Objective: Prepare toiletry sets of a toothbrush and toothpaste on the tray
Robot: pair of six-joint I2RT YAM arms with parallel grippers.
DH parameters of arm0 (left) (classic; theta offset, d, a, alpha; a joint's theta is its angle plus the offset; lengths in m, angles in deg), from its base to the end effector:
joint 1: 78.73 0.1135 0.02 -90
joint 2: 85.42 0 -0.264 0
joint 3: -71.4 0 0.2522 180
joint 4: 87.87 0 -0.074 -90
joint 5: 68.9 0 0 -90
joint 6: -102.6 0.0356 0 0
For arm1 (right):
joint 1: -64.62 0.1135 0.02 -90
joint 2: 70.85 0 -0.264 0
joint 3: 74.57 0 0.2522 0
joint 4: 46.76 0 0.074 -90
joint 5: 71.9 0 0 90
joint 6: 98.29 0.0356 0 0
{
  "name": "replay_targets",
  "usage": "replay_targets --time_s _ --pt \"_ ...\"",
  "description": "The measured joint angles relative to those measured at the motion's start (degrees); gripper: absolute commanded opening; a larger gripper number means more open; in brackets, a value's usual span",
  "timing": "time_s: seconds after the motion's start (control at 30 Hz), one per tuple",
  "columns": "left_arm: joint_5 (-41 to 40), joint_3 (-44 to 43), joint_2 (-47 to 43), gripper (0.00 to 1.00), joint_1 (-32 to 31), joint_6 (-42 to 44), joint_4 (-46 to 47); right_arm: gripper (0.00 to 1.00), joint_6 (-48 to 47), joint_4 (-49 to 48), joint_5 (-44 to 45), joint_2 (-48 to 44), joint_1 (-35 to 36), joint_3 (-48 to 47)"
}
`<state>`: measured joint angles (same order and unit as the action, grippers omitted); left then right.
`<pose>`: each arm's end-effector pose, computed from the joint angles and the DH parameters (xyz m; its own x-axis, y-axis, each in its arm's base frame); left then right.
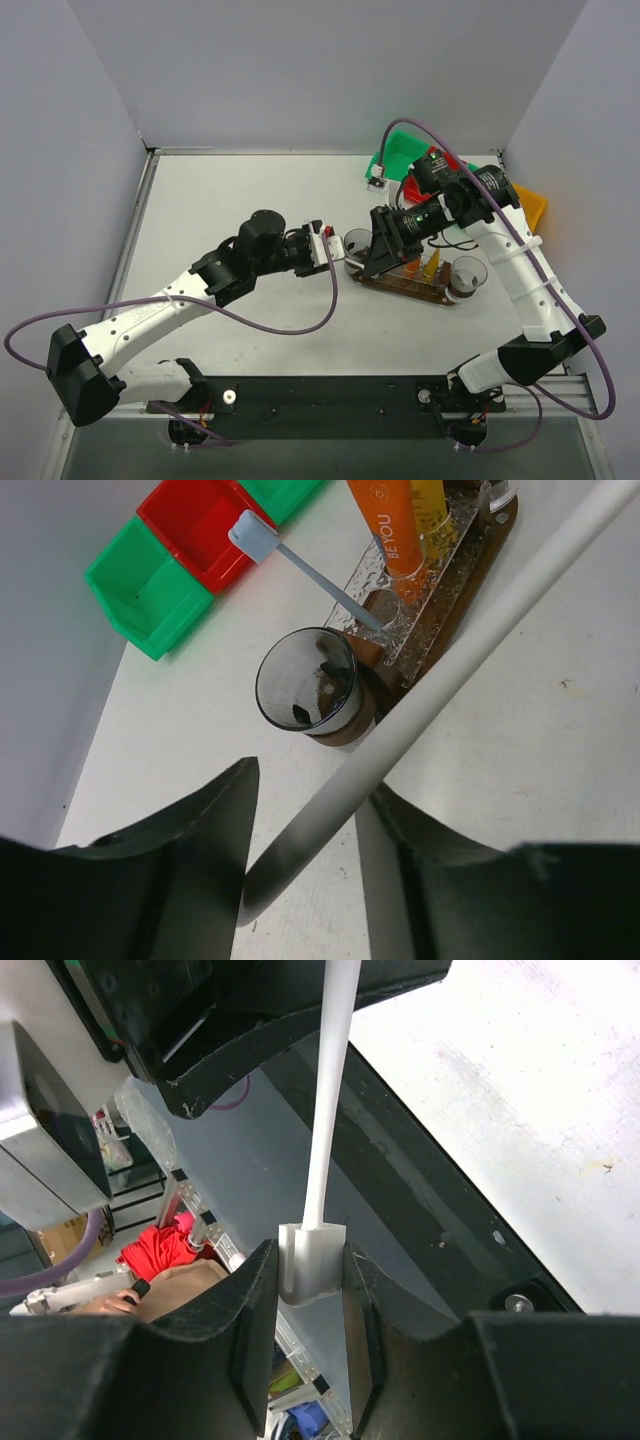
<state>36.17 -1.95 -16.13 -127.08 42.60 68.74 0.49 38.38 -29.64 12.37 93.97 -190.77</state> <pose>0.1795 -0.2157 0.3424 0.2518 0.4434 -0.8602 0.8761 0.2733 0.3973 0.2141 0.1506 0.4356 -0.7910 -0.3270 -0.5171 -0.6118 0.4185 0.6713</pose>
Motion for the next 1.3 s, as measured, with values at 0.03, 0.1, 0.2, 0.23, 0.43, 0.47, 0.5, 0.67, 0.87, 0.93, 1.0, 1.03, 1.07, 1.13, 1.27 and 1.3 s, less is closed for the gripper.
replay_targets --time_s 0.03,0.1,0.2,0.23,0.43,0.47,0.5,0.67,0.87,0.93,1.0,1.03,1.07,1.13,1.27,1.3 --pt "-0.35 0.0 0.0 0.42 -0.33 0.37 -0.22 0.0 0.02 0.0 -0.09 0.13 0.0 0.0" --pt "-1.07 0.0 0.0 0.32 -0.68 0.92 -0.52 0.0 0.11 0.0 -0.11 0.33 0.0 0.0" --pt "-0.94 0.17 0.02 0.2 -1.36 2.86 -2.62 0.07 0.15 -0.96 0.07 0.42 -0.33 -0.24" --pt "-0.85 0.39 0.07 0.16 -1.7 3.32 -3.3 0.14 0.15 -1.27 0.33 0.48 -0.39 -0.42" --pt "-1.51 1.03 0.28 0.0 -2.36 2.91 -4.11 0.55 0.5 -1.44 2.21 1.11 -0.44 -1.51" --pt "-1.86 1.03 0.28 0.0 -2.1 2.45 -3.56 0.57 0.66 -1.05 2.56 1.2 -0.44 -1.86" --pt "-2.23 1.03 0.28 0.0 -1.95 2.01 -3.08 0.58 0.81 -0.81 2.91 1.29 -0.46 -2.36" --pt "-2.62 1.03 0.28 0.0 -1.7 -1.25 -2.34 0.63 2.91 -2.05 4.96 1.14 -1.73 -3.91" --pt "3.13 1.03 0.28 0.0 1.36 -9.11 -0.17 0.64 7.78 -10.95 9.29 -2.25 -3.67 -1.36" --pt "5.99 0.98 0.28 0.0 3.13 -12.02 0.59 0.64 9.22 -14.14 11.13 -4.39 -3.76 -0.13" --pt "8.66 0.92 0.31 0.0 4.48 -14.62 0.79 0.63 9.97 -16.63 12.24 -5.9 -3.76 0.02" --pt "9.94 0.79 0.39 0.0 5.14 -15.56 0.83 0.63 10.25 -17.86 12.72 -6.45 -3.76 0.0" --pt "11.23 0.61 0.5 0.0 5.7 -16.41 0.85 0.63 10.47 -18.56 13.03 -6.73 -3.76 -0.17" --pt "13.33 0.39 0.7 0.0 6.62 -17.92 0.92 0.62 10.62 -19.65 13.49 -6.71 -3.76 -1.4" --pt "16.48 0.28 1.14 0.0 7.76 -19.76 1.01 0.58 10.71 -21.05 13.29 -4.83 -3.76 -5.31" --pt "16.96 0.22 1.29 0.0 7.89 -19.98 0.98 0.58 10.73 -21.27 13.16 -4.15 -3.76 -6.34"
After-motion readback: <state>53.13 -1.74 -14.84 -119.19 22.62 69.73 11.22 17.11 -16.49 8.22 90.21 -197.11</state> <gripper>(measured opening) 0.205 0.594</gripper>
